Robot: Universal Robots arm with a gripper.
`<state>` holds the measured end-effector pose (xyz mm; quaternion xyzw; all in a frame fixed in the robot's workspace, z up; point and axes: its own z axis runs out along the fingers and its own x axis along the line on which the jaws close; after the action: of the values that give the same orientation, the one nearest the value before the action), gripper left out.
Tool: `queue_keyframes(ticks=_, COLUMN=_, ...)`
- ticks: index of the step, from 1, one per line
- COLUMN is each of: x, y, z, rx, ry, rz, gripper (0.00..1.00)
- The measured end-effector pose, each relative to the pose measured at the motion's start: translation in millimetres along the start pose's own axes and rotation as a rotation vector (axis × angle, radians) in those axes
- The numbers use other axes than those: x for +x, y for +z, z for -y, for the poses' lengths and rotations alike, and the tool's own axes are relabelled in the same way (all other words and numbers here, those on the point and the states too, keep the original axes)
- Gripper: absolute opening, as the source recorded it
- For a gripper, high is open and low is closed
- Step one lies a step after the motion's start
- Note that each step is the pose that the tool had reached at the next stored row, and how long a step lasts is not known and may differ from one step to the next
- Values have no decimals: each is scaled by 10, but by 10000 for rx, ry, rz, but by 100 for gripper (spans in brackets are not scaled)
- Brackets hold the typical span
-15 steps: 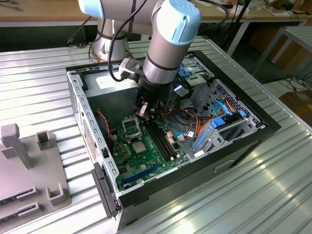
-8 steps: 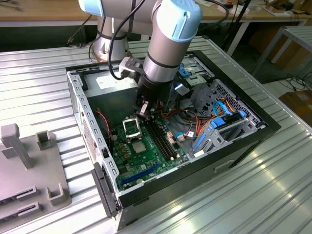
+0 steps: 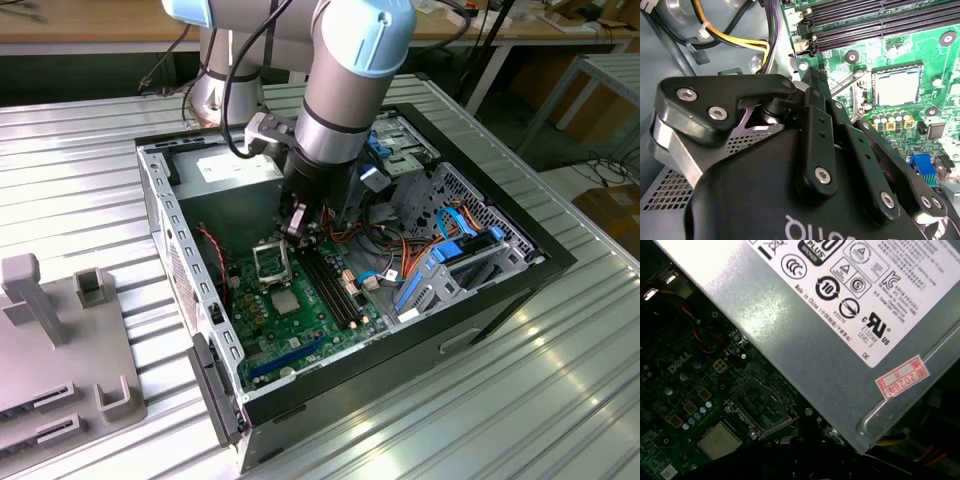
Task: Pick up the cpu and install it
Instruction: 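Close the cpu cover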
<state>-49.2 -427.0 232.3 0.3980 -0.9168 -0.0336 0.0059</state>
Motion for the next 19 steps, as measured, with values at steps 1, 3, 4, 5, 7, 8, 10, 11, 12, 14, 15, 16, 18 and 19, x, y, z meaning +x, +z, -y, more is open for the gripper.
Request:
queue_keyframes(ticks=1, x=0, y=-8, z=0, rx=27, ry=-1, rz=-30, gripper=11)
queue_keyframes(ticks=3, x=0, y=-22, z=-1, rx=84, ry=-2, rz=-90, gripper=11)
queue_keyframes(ticks=4, x=0, y=-32, z=-2, rx=119, ry=-3, rz=-129, gripper=11)
queue_keyframes(ticks=5, x=-1, y=-40, z=-3, rx=150, ry=-4, rz=-163, gripper=11)
queue_keyframes(ticks=7, x=-1, y=-55, z=-3, rx=251, ry=-5, rz=-274, gripper=11)
queue_keyframes(ticks=8, x=-1, y=-60, z=-4, rx=276, ry=-7, rz=-302, gripper=11)
queue_keyframes(ticks=10, x=-1, y=-74, z=-4, rx=322, ry=-12, rz=-352, gripper=11)
queue_keyframes(ticks=11, x=-1, y=-81, z=-5, rx=337, ry=-17, rz=-367, gripper=11)
queue_keyframes(ticks=12, x=-2, y=-89, z=-6, rx=350, ry=-26, rz=-381, gripper=11)
queue_keyframes(ticks=14, x=-2, y=-113, z=-7, rx=367, ry=-89, rz=-403, gripper=11)
queue_keyframes(ticks=15, x=-2, y=-120, z=-8, rx=370, ry=-119, rz=-407, gripper=11)
queue_keyframes(ticks=16, x=-2, y=-126, z=-8, rx=371, ry=-153, rz=-410, gripper=11)
queue_keyframes(ticks=18, x=-2, y=-137, z=-10, rx=371, ry=-314, rz=-415, gripper=11)
queue_keyframes(ticks=19, x=-1, y=-138, z=-11, rx=371, ry=-387, rz=-418, gripper=11)
